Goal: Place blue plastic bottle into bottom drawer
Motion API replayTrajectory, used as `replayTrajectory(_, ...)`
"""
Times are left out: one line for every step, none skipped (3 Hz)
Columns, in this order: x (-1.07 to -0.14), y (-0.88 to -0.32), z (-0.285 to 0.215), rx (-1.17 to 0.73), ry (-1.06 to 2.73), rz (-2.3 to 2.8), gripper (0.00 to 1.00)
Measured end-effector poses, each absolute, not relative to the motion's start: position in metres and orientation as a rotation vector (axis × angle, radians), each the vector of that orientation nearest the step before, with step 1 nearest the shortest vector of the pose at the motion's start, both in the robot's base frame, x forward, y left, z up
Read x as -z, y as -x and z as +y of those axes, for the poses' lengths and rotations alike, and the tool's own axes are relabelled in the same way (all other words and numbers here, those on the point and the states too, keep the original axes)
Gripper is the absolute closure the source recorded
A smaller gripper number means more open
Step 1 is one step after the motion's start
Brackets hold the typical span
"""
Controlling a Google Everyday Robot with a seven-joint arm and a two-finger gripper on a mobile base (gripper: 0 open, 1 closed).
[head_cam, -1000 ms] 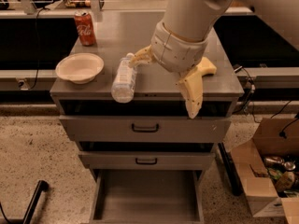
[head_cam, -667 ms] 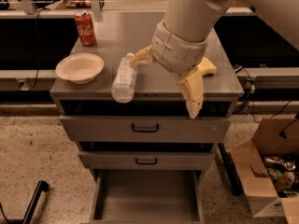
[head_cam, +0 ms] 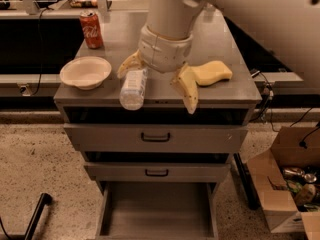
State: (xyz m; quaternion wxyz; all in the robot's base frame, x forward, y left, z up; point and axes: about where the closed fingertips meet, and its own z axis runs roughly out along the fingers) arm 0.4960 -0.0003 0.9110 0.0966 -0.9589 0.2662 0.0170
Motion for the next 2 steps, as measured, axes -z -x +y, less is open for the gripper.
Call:
replayTrajectory(-0.905, -0.534, 0.031, 0.024, 2.952, 0.478, 0.0)
replayTrajectory(-0.904, -0.565, 0.058, 0.111, 2.993, 0.255, 0.0)
